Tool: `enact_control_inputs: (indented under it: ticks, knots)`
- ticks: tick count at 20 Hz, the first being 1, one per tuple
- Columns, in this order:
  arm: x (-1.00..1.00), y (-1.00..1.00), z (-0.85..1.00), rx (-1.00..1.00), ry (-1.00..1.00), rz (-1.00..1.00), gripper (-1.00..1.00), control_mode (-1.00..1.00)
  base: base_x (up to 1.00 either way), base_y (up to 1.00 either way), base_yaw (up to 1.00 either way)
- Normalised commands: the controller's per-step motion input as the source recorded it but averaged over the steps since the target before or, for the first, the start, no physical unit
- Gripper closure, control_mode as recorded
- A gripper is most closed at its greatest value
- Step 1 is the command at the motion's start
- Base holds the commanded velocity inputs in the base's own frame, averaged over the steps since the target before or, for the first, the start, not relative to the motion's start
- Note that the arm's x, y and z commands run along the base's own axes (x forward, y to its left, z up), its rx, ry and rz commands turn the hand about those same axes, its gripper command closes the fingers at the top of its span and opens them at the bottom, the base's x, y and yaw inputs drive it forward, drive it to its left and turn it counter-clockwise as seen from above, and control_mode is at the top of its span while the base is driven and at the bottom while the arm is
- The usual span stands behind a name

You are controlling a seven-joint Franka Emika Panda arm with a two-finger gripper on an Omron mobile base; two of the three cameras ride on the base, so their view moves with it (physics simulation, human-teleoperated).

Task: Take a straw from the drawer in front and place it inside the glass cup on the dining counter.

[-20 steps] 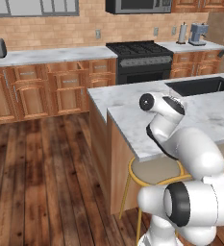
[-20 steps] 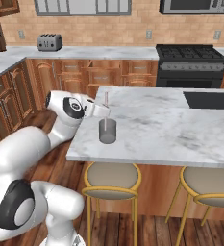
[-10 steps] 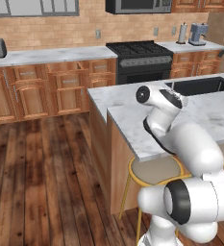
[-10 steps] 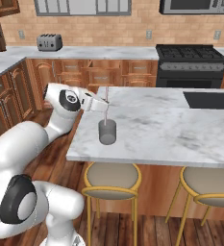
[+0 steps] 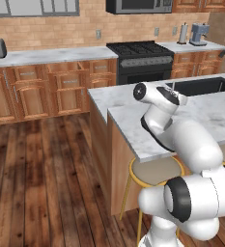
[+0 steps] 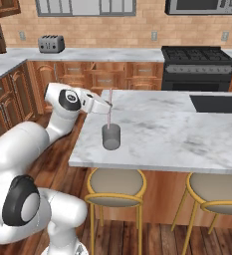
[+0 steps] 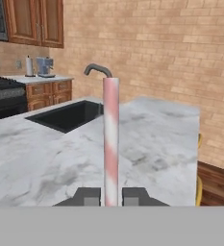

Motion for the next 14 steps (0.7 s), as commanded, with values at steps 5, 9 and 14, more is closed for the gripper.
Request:
enact_control_inputs:
  ticks: [5, 9, 14]
  knots:
    - [0.01, 0.00, -0.07, 0.00, -0.04, -0.02, 1.00, -1.00, 0.00, 0.00, 0.00]
    - [0.00, 0.00, -0.18, 0.00, -0.08, 0.00, 1.00, -1.00, 0.00, 0.00, 0.00]
    - [0.00, 0.00, -0.16, 0.00, -0.09, 0.00, 1.00, -1.00, 0.00, 0.00, 0.00]
